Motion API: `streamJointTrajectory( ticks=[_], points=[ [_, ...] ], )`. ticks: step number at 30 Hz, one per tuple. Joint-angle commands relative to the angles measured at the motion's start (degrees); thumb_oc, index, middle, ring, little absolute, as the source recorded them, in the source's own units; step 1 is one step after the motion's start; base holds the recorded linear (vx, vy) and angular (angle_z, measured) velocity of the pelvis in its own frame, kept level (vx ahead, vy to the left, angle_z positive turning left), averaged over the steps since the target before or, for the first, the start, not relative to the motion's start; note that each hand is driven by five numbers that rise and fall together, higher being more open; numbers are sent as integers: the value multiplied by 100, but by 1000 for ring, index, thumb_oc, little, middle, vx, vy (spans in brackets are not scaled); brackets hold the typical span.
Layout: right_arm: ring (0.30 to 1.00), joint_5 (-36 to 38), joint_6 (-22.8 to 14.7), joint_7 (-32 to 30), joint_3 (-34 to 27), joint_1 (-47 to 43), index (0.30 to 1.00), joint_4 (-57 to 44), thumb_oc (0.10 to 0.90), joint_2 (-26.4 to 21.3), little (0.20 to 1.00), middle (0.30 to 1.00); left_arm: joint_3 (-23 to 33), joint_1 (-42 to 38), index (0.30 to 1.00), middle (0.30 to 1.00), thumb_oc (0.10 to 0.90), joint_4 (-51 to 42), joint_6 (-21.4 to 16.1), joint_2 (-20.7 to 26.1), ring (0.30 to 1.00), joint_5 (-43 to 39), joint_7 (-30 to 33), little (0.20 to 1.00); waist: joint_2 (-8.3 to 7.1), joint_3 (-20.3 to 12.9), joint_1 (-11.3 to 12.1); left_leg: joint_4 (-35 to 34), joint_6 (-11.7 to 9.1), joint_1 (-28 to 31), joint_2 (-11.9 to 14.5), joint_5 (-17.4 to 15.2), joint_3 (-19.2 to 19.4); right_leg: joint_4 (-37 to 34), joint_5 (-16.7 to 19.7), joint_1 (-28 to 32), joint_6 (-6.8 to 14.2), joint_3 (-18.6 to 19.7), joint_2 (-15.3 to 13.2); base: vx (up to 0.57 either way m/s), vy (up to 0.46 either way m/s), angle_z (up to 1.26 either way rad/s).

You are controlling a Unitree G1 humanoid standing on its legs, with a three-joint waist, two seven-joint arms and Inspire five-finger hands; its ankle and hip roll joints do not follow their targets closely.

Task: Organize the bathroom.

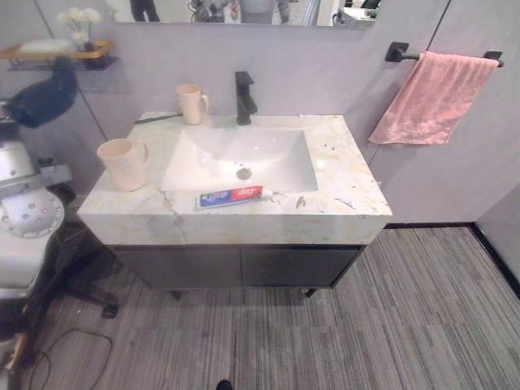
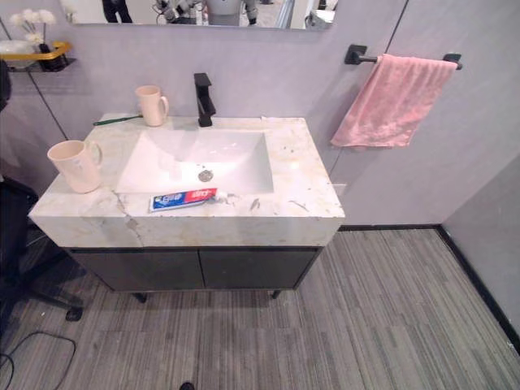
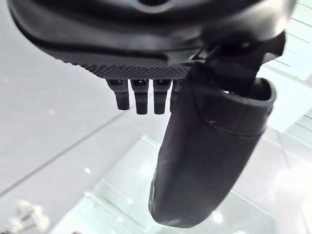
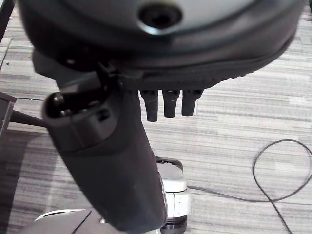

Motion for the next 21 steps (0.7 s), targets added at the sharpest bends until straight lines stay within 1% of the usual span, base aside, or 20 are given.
streamJointTrajectory(
  ticks=[1,3,4,5,6,7,8,9,10,11,12,13,15,17,18,20,21],
  points=[
    [900,87,267,101,-67,-43,900,228,800,-222,900,900,-159,-933,900,900,800,-114,107,745,900,36,-1099,900,181,-328,-30,273,24,184,169,-625,344,665,-15,-523,436,-56,121,-30,-7,-5],
    [900,68,375,90,-35,-64,900,314,800,-228,900,900,-544,-1288,900,900,800,-150,340,996,900,-315,-1989,900,219,-341,-70,279,27,196,177,-632,395,671,-2,-537,467,-53,118,-31,-4,-3],
    [900,56,427,130,-28,-90,900,351,800,-237,900,900,-806,-1537,900,900,800,-191,593,1078,900,-370,-2465,900,236,-344,-86,278,29,193,179,-635,408,682,0,-549,484,-50,120,-38,-7,-4],
    [900,4,590,43,-30,-131,900,407,800,-228,900,900,-1223,-1931,900,900,800,-195,872,1196,900,-471,-2963,900,252,-345,-98,280,39,195,174,-644,435,683,10,-560,512,-37,115,-37,-7,-6],
    [900,-1,625,21,-22,-146,900,428,800,-230,900,900,-1348,-2050,900,900,800,-196,953,1218,900,-550,-3114,900,259,-345,-100,281,40,194,174,-643,443,681,14,-562,521,-31,112,-36,-7,-8],
    [900,35,689,55,-8,-175,900,467,800,-238,900,900,-1581,-2284,900,900,800,-188,1133,1227,900,-508,-3407,900,269,-349,-95,281,41,188,179,-639,454,680,21,-564,534,-23,109,-45,-3,-9],
    [900,-19,864,8,10,-221,900,507,800,-233,900,900,-1994,-2650,900,900,800,-141,1317,1320,900,-468,-3673,900,304,-347,-118,270,57,192,165,-647,471,671,33,-573,560,-16,101,-54,-3,-13],
    [900,-3,1002,-19,24,-254,900,542,800,-225,900,900,-2195,-2840,900,900,800,-115,1422,1331,900,-493,-3922,900,320,-345,-119,255,59,194,162,-639,474,668,41,-576,572,-6,101,-61,-1,-13],
    [900,-27,1092,6,18,-292,900,583,800,-233,900,900,-2369,-3044,900,900,800,-106,1522,1326,900,-283,-4073,900,340,-341,-114,242,60,190,160,-625,463,665,51,-580,575,-8,103,-38,-1,-10],
    [900,-36,1111,5,19,-299,900,592,800,-231,900,900,-2450,-3118,900,900,800,-90,1551,1347,900,-250,-4127,900,348,-341,-113,237,60,191,157,-623,464,659,56,-581,580,-6,104,-37,-1,-7],
    [900,-58,1165,11,28,-321,900,628,800,-221,900,900,-2656,-3313,900,900,800,-45,1610,1384,900,-250,-4287,900,361,-345,-113,224,60,191,148,-616,468,640,73,-580,591,0,106,-36,-5,-9],
    [900,-72,1242,34,55,-345,900,670,800,-223,900,900,-2818,-3490,900,900,800,6,1662,1388,900,-7,-4469,900,386,-355,-112,206,64,187,140,-605,451,634,77,-584,597,-2,105,-41,-6,-11],
    [900,-94,1338,39,92,-369,900,694,800,-213,900,900,-3021,-3671,900,900,800,76,1721,1408,900,14,-4625,900,412,-369,-122,179,63,190,133,-594,456,621,90,-593,612,-9,103,-26,-4,-7],
    [900,-122,1431,52,124,-392,900,733,800,-207,900,900,-3156,-3825,900,900,800,145,1782,1422,900,266,-4790,900,438,-385,-124,151,56,186,127,-575,454,598,102,-596,622,-17,100,-11,3,-2],
    [900,-150,1520,80,150,-408,900,754,800,-212,900,900,-3276,-3928,900,900,800,212,1859,1454,900,323,-5000,900,467,-401,-131,128,49,189,126,-565,461,586,110,-600,630,-25,99,0,0,0],
    [900,-202,1593,118,158,-412,900,787,800,-207,900,900,-3361,-4020,900,900,800,275,1937,1484,900,437,-5216,900,480,-416,-124,123,45,183,123,-558,458,570,113,-594,633,-30,97,0,0,0],
    [900,-242,1637,109,172,-414,900,819,800,-212,900,900,-3467,-4100,900,900,800,378,2046,1529,900,464,-5474,900,502,-425,-122,110,40,178,114,-552,460,543,118,-586,641,-33,96,0,0,0]
  ],
)
